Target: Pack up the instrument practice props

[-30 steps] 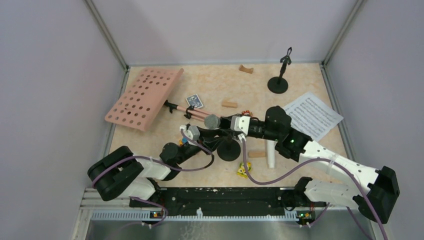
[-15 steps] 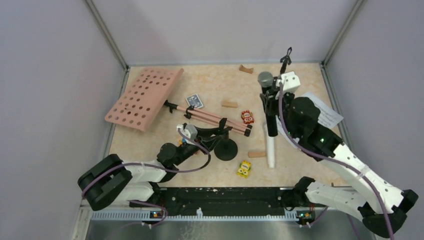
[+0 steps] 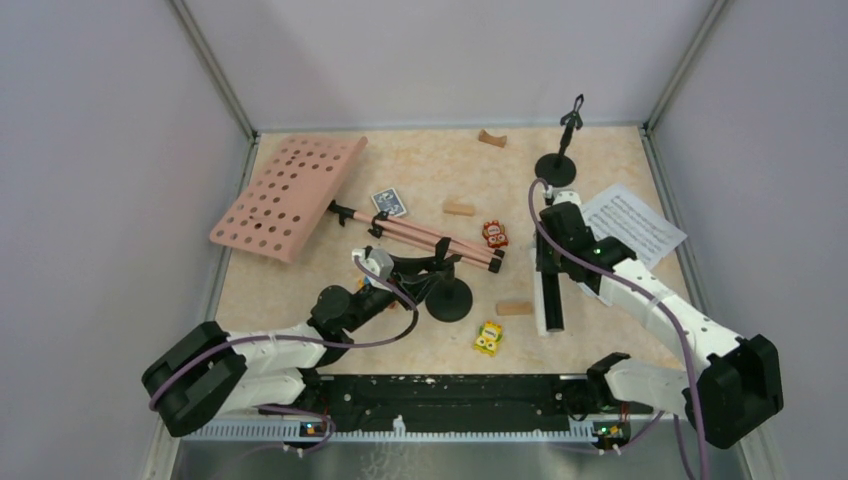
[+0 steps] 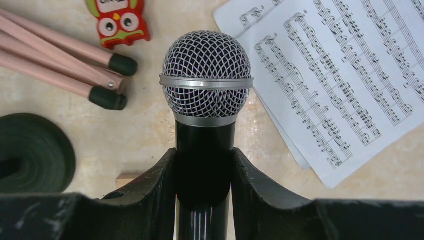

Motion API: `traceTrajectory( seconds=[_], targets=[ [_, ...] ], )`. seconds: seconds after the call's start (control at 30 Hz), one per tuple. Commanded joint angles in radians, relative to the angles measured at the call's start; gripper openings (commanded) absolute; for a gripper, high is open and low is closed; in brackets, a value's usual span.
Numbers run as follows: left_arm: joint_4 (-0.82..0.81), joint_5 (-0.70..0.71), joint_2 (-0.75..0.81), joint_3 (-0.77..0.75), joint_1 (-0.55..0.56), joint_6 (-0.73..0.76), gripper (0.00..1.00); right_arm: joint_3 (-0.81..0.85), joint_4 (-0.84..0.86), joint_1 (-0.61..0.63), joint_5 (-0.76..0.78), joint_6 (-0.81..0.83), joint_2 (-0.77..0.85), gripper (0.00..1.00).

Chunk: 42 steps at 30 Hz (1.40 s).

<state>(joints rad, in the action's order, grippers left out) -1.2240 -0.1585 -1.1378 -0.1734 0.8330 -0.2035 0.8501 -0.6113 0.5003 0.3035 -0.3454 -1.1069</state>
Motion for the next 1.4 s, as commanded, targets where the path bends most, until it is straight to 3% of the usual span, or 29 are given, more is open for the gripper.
traceTrajectory(
  seconds=[0.0,0.2,0.57,0.7,1.1,1.27,1.37],
  targets=[
    [0.024,0.018,0.036,0.002,-0.002,0.014,0.03,-0.022,0.0,-0.027,0.106,-0.027,-0.031,0.0],
    [0.044,0.019,0.044,-0.001,-0.001,0.011,0.06,-0.079,0.072,-0.104,0.01,-0.024,-0.075,0.0],
    [0.064,0.013,0.043,-0.017,-0.003,0.004,0.08,-0.125,0.159,-0.166,0.021,0.006,-0.183,0.0],
    [0.065,0.009,0.046,-0.019,-0.003,0.007,0.09,-0.116,0.194,-0.171,-0.004,0.016,-0.208,0.05],
    [0.103,0.012,0.059,-0.03,-0.001,0.01,0.22,-0.107,0.228,-0.172,-0.059,0.006,-0.313,0.36],
    [0.106,0.014,0.064,-0.031,-0.002,0.007,0.25,-0.085,0.186,-0.17,-0.053,0.006,-0.288,0.54],
    [0.114,0.009,0.067,-0.036,-0.001,0.007,0.31,-0.054,0.139,-0.171,-0.047,0.008,-0.233,0.61]
  ],
)
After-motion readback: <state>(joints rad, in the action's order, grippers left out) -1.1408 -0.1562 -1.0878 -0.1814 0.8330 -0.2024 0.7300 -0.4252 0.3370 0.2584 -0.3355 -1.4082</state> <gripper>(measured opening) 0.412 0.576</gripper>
